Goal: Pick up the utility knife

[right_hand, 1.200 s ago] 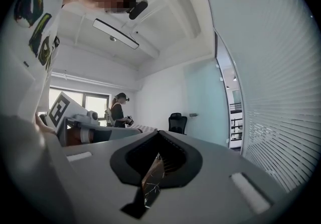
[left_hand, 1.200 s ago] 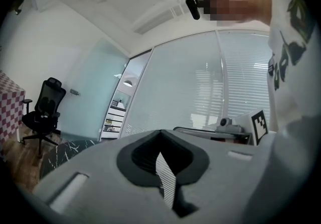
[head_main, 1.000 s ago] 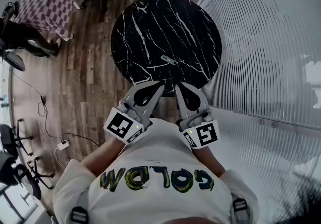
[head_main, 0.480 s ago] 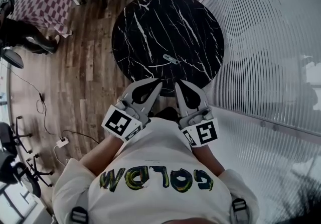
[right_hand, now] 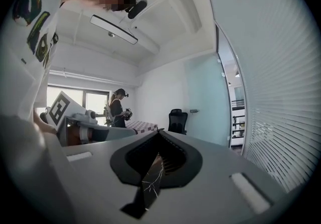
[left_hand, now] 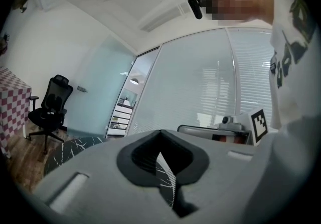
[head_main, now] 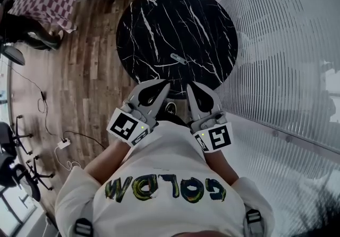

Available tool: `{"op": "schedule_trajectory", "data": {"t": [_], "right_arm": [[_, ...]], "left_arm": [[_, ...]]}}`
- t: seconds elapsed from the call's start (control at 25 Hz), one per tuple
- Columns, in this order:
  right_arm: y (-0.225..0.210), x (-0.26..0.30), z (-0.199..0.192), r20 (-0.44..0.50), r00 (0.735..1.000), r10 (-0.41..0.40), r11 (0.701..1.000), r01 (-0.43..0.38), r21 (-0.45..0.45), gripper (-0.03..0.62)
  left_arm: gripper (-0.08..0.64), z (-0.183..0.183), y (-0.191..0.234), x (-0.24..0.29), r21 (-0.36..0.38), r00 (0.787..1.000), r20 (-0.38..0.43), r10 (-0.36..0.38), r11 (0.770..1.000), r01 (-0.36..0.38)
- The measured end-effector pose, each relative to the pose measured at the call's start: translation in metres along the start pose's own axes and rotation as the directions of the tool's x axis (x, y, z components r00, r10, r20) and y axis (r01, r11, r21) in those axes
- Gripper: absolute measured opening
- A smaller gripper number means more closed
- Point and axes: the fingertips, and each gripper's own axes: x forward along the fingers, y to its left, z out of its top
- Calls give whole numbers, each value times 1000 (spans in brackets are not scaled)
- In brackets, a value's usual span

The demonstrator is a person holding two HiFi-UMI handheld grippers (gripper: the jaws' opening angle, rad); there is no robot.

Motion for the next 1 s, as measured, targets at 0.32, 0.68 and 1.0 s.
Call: {"op": "schedule_trajectory", "data": {"t": [0.32, 0.68, 1.0], "right_arm": [[-19, 7, -7, -32, 999, 34, 999, -35, -35, 2], [-35, 33, -32, -88, 995, 51, 998, -54, -24, 2], [-53, 51, -68, -147, 988, 56, 998, -57, -8, 2]], "left_arm": [[3, -10, 2, 16, -3, 1000, -18, 20, 1000, -20], [2, -26, 29, 39, 14, 998, -52, 21, 1000, -21], [2, -51, 57, 54, 21, 995, -90, 34, 999, -32]]}}
